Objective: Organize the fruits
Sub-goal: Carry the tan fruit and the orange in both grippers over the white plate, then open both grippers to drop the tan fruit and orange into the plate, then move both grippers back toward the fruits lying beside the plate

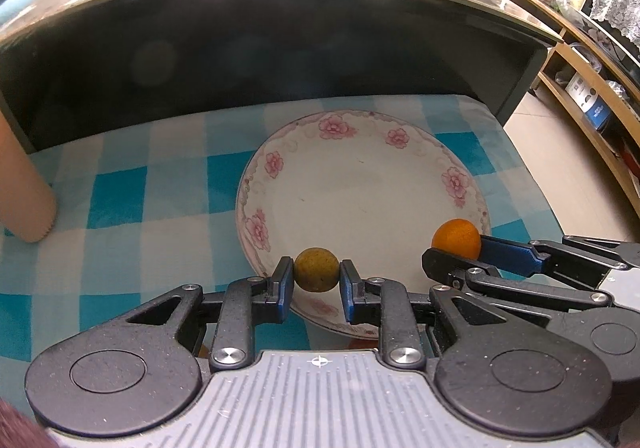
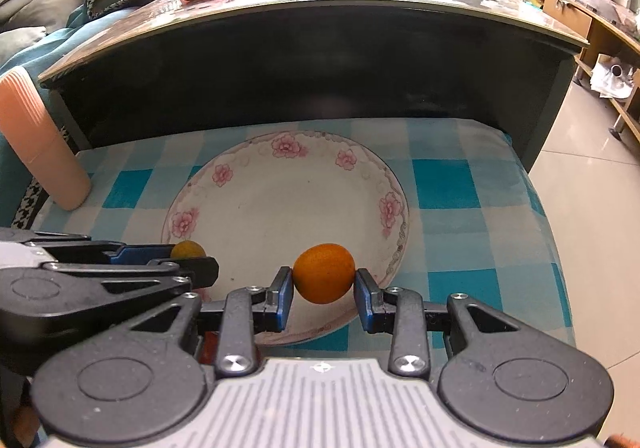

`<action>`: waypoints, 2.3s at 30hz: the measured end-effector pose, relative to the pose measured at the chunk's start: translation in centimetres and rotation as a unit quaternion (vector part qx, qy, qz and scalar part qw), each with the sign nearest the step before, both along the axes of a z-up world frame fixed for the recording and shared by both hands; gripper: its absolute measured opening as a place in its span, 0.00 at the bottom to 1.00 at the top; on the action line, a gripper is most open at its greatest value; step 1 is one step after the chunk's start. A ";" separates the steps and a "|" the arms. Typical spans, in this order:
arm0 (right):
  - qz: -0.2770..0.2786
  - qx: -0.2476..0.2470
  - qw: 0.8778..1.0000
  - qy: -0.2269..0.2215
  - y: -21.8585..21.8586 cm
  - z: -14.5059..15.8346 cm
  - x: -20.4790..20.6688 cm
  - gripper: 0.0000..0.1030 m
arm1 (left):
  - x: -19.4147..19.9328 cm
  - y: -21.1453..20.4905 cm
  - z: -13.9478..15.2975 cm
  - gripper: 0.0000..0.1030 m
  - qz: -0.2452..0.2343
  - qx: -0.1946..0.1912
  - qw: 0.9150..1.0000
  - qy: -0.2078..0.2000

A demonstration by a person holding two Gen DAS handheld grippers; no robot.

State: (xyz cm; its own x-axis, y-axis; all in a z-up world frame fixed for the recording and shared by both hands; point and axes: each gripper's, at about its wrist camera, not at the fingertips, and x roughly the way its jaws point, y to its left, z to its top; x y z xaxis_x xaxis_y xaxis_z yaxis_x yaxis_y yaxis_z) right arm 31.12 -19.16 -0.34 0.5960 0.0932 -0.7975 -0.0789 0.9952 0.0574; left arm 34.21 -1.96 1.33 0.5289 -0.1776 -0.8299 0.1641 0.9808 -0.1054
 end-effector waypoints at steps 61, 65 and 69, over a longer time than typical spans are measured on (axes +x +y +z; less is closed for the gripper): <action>-0.014 0.005 1.000 0.012 -0.2 0.6 -0.3 0.49 | -1.0 1.0 0.6 0.74 0.032 0.043 0.999 -0.006; -0.012 0.003 1.000 0.011 -0.1 0.8 -0.8 0.49 | -1.6 1.1 1.0 0.75 0.035 0.045 0.998 -0.009; -0.011 0.006 1.000 0.009 -0.1 1.3 -1.6 0.49 | -2.4 1.2 1.4 0.75 0.036 0.043 0.998 -0.012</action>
